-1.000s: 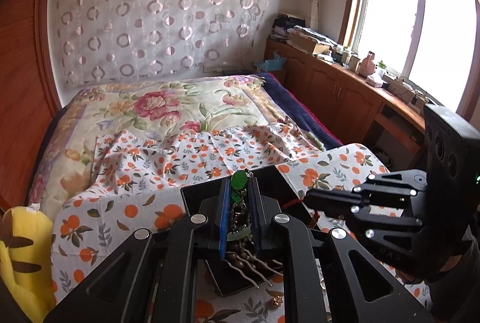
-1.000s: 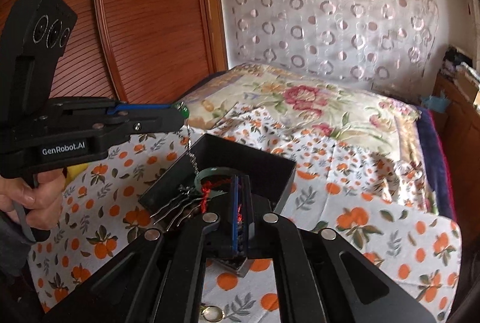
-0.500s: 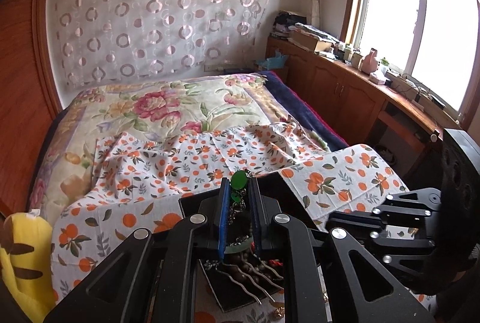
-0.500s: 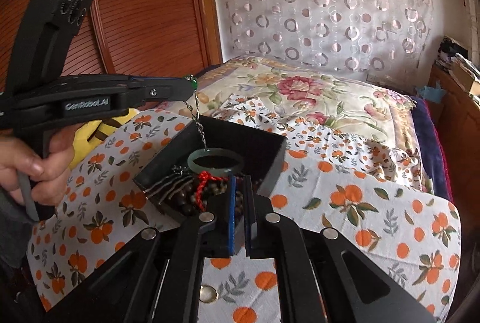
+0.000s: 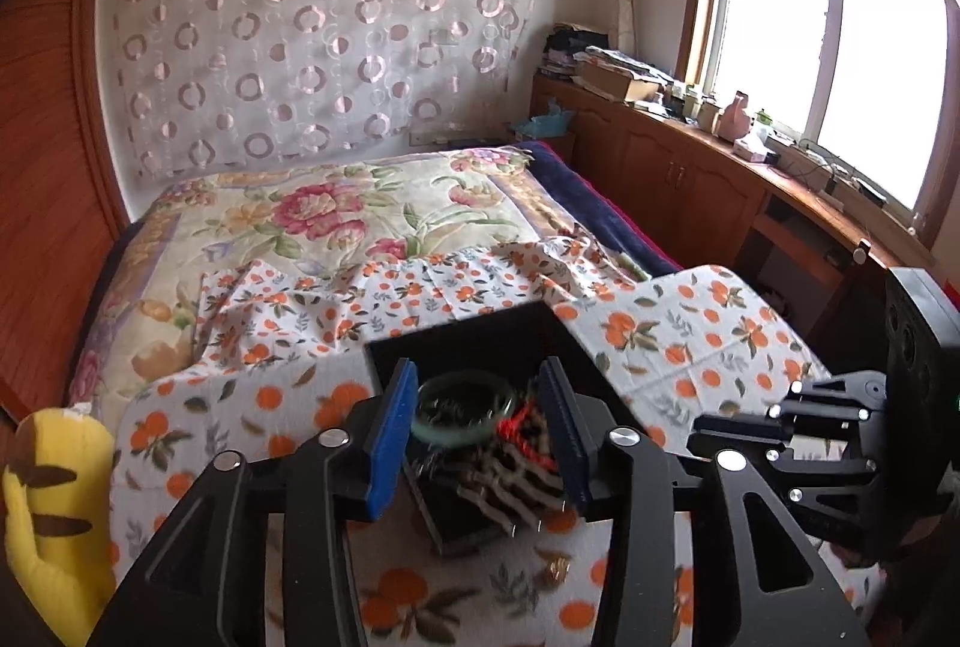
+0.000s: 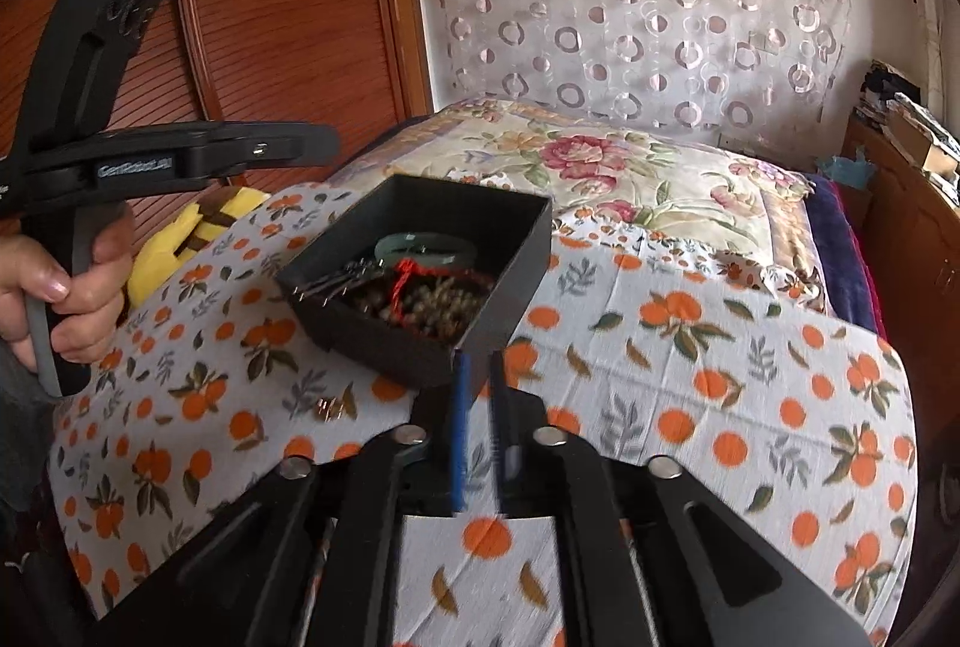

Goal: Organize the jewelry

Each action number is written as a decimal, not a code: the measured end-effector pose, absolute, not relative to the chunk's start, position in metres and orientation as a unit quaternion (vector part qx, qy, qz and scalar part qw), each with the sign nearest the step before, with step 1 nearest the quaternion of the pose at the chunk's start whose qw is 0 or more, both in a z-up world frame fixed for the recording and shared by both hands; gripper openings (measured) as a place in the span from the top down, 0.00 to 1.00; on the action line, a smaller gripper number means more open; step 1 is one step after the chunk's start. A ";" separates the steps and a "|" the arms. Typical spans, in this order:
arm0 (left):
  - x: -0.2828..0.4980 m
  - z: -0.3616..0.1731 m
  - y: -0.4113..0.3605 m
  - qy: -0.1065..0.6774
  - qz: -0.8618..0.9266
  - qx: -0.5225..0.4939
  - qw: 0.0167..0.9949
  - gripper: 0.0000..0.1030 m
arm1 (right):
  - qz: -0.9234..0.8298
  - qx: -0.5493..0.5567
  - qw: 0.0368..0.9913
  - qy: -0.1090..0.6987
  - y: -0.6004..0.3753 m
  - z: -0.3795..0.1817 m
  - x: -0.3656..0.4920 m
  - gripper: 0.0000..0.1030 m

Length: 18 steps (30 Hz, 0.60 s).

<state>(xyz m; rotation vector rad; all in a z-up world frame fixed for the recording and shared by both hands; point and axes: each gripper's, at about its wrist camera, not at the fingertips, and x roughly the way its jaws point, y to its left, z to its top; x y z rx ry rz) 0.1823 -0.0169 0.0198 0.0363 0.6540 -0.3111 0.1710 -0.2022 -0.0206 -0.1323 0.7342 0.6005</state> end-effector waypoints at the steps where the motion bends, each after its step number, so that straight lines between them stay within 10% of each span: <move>1: 0.176 0.017 -0.016 0.319 -0.150 0.022 0.936 0.58 | 0.290 -0.064 0.887 0.355 -0.203 -0.022 0.168 0.67; 18: 0.128 -0.048 -0.009 0.393 -0.155 0.018 0.906 0.58 | 0.336 -0.119 0.839 0.411 -0.165 -0.063 0.145 0.81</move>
